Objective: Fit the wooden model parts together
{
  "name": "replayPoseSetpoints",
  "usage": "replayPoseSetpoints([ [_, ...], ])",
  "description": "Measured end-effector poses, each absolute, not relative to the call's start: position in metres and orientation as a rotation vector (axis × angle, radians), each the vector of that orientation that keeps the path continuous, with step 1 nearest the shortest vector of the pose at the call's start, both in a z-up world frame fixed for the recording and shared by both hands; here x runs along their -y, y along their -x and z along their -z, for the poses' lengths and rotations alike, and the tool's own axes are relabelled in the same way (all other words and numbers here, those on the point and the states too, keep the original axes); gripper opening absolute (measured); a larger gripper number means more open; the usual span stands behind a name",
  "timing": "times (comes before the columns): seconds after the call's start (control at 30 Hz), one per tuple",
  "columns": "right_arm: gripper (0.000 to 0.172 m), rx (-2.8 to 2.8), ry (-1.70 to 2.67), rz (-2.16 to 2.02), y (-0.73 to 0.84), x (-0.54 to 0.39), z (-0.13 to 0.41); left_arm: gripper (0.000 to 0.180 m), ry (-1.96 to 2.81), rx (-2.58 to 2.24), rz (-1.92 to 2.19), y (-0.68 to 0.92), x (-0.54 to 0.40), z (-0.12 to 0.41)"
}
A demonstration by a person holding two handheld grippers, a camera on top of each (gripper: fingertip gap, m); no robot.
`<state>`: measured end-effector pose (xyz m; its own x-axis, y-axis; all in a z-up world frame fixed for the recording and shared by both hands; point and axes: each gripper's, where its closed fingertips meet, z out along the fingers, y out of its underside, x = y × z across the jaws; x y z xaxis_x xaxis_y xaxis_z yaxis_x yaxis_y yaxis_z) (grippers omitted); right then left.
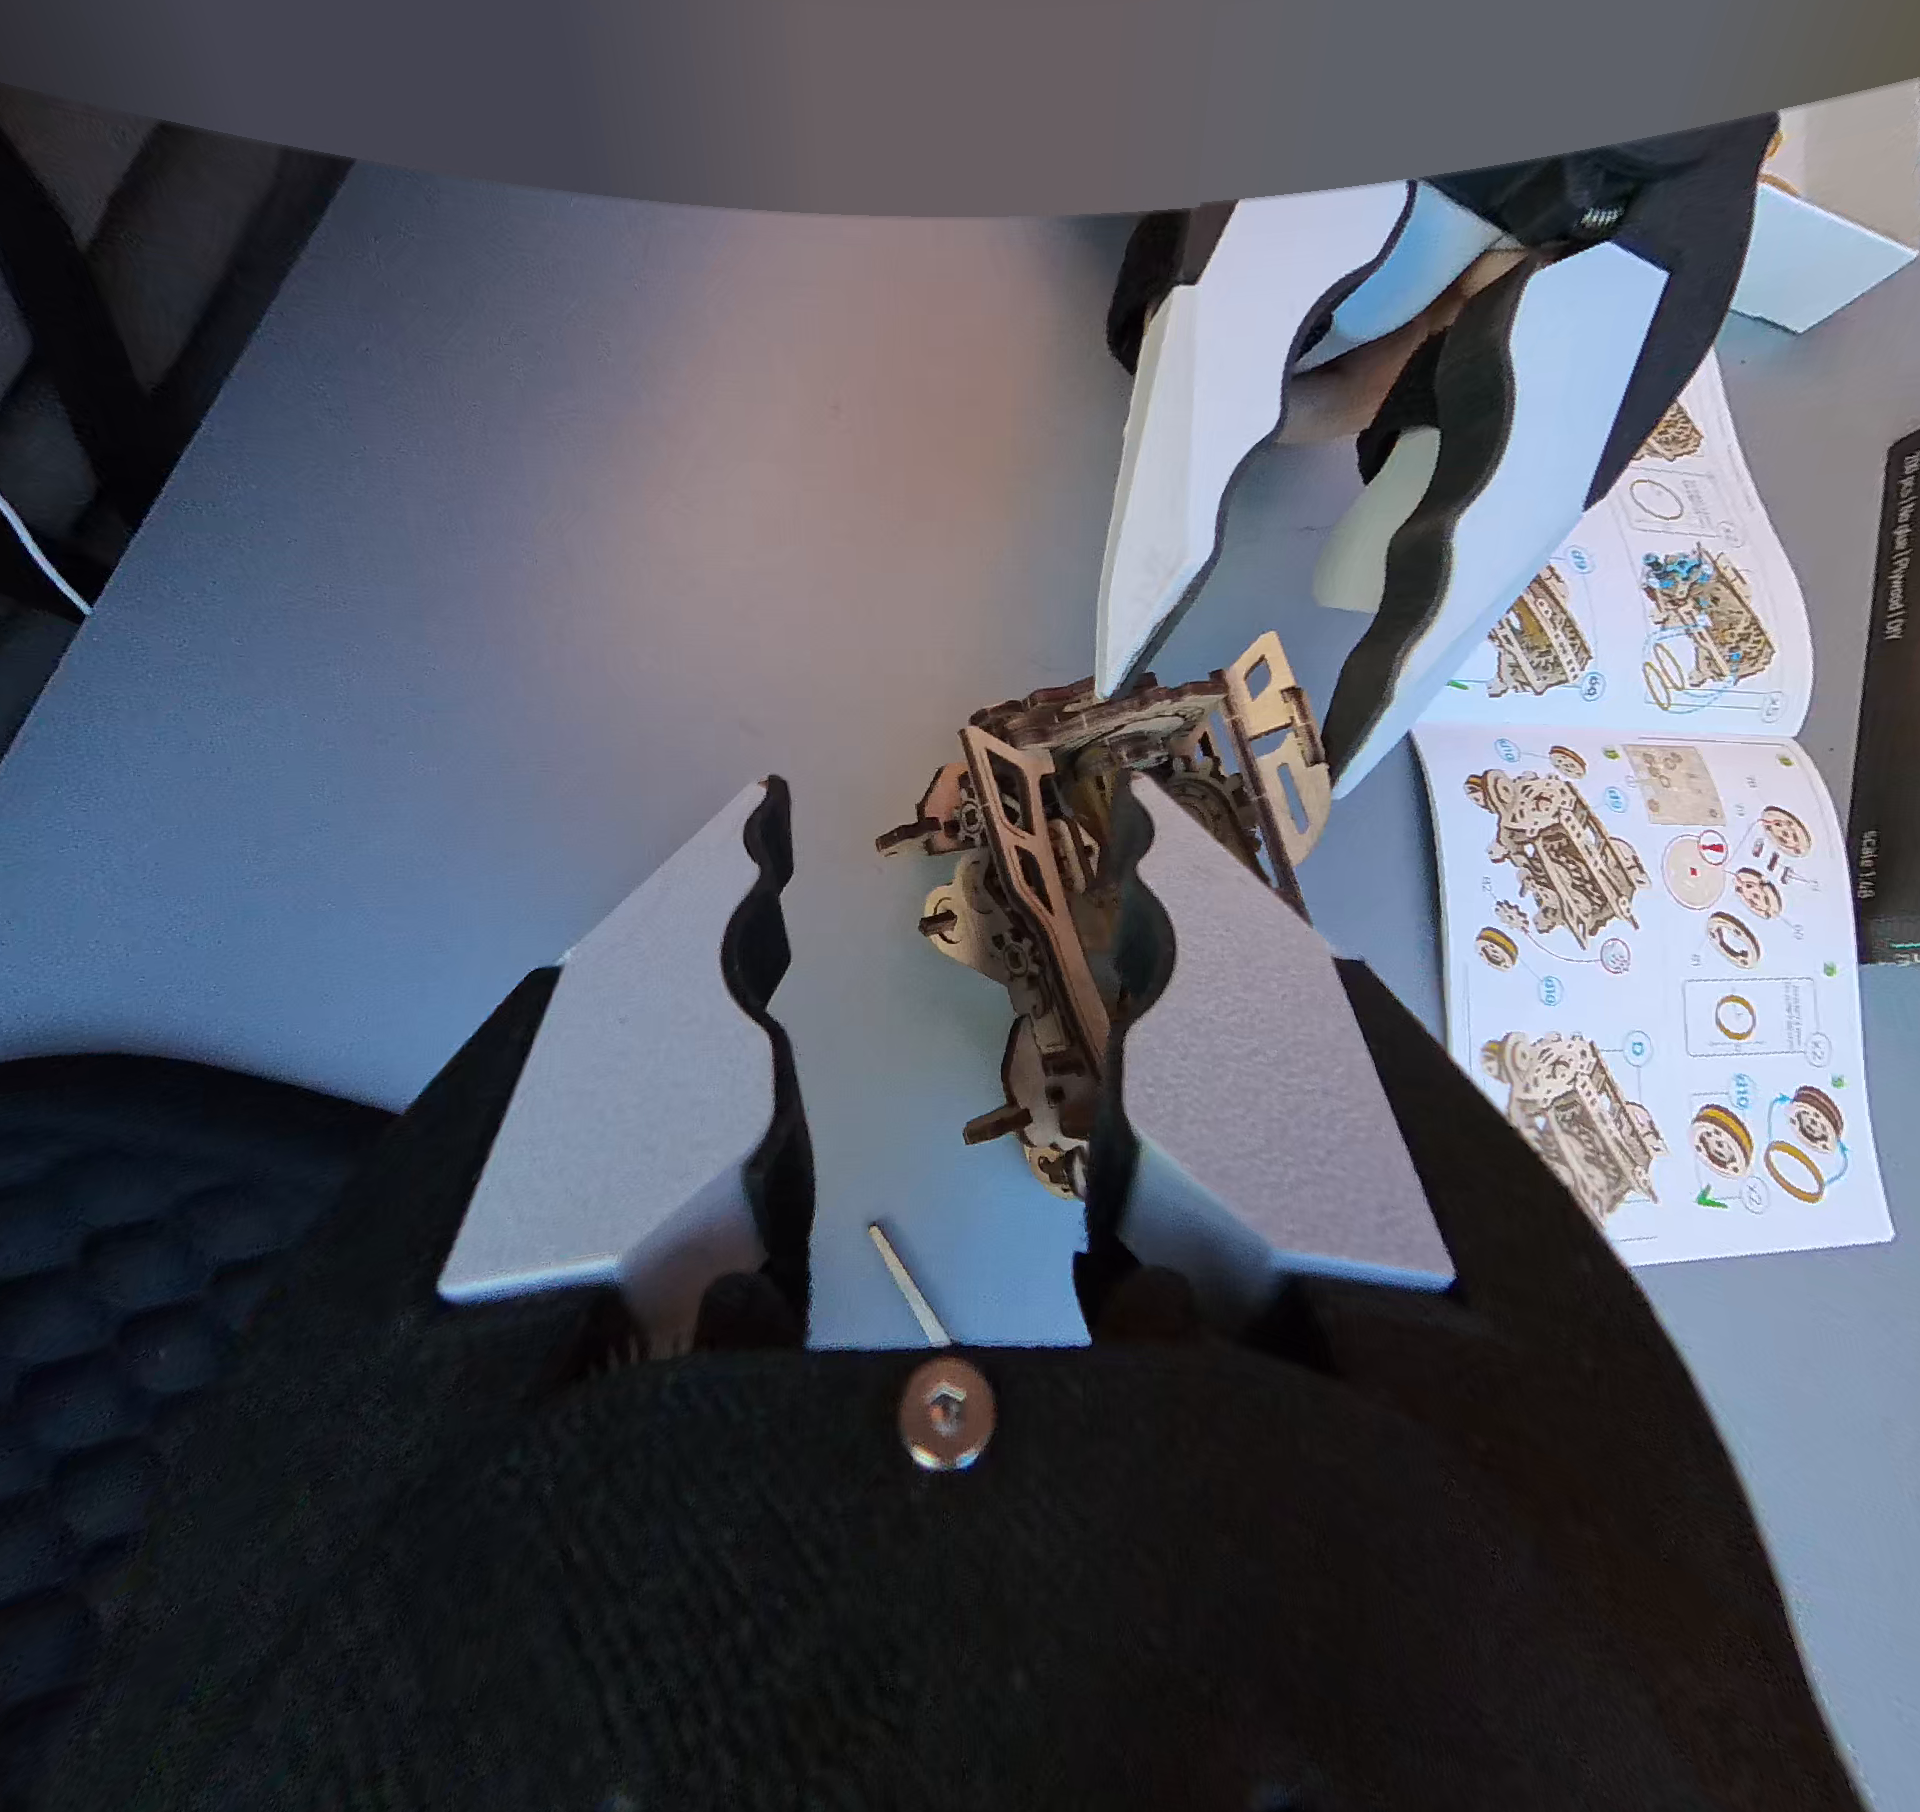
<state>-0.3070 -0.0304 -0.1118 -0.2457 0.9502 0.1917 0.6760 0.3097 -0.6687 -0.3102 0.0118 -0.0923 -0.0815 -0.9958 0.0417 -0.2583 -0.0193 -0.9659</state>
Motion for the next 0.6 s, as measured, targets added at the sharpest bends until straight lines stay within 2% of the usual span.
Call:
replayPoseSetpoints([
  [0.6, 0.060, 2.053, 1.492, -0.742, 0.305, 0.030, 0.107, 0.037, 1.394, -1.456, 1.173, 0.309, -0.013, 0.094],
])
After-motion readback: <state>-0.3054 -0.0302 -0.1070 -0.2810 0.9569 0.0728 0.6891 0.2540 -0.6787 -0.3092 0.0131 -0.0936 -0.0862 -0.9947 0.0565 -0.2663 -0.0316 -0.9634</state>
